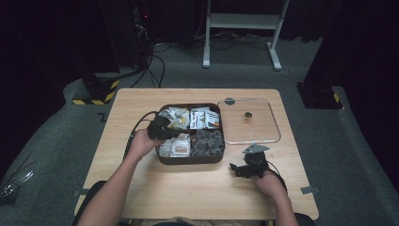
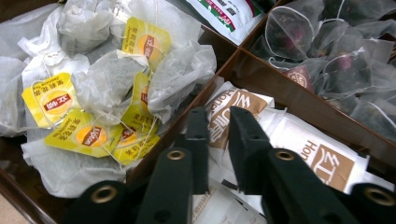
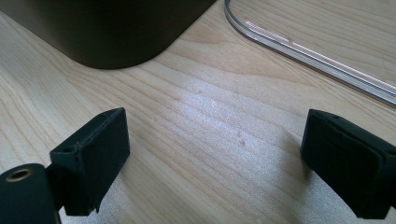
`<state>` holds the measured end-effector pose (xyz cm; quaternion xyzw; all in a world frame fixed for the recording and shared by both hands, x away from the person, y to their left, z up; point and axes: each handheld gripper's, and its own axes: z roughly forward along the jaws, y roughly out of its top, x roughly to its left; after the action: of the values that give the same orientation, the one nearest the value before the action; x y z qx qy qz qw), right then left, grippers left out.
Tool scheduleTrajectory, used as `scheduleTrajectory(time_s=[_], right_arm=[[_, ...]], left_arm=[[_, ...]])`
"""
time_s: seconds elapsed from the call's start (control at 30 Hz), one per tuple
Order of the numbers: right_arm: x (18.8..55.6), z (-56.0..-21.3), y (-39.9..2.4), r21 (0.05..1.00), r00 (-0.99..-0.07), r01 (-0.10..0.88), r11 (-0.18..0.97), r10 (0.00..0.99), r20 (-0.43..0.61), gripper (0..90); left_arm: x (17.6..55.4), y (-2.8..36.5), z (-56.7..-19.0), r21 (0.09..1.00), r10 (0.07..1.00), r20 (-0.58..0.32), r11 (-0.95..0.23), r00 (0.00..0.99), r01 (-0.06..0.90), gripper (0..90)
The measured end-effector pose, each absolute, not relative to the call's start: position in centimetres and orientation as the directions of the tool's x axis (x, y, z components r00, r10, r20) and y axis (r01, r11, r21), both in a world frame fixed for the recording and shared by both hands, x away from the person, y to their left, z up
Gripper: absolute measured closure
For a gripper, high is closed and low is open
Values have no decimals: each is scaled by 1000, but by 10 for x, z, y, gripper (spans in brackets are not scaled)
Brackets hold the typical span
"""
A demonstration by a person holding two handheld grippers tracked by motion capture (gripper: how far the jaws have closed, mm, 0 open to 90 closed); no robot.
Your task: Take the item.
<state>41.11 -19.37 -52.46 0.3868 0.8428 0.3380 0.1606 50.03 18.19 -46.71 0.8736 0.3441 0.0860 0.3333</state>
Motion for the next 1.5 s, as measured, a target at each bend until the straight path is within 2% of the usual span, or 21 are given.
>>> scheduleTrajectory(time_s=[0.33, 0.7, 1.1, 1.5], right_arm=[[411, -524, -194, 693, -649, 544, 473, 761, -10, 79], [410, -524, -194, 693, -646, 547, 470, 763, -7, 79], [410, -524, -194, 693, -646, 547, 469, 763, -7, 79], [410, -524, -194, 693, -646, 547, 469, 763, -6, 79]], left_arm=[[505, 180, -466, 623, 661, -116, -533, 742, 573, 896], [502, 186, -454, 645, 658, -174, -486, 732, 590, 900], [495, 198, -435, 675, 654, -197, -450, 730, 585, 900], [486, 220, -422, 697, 688, -205, -397, 696, 597, 900]])
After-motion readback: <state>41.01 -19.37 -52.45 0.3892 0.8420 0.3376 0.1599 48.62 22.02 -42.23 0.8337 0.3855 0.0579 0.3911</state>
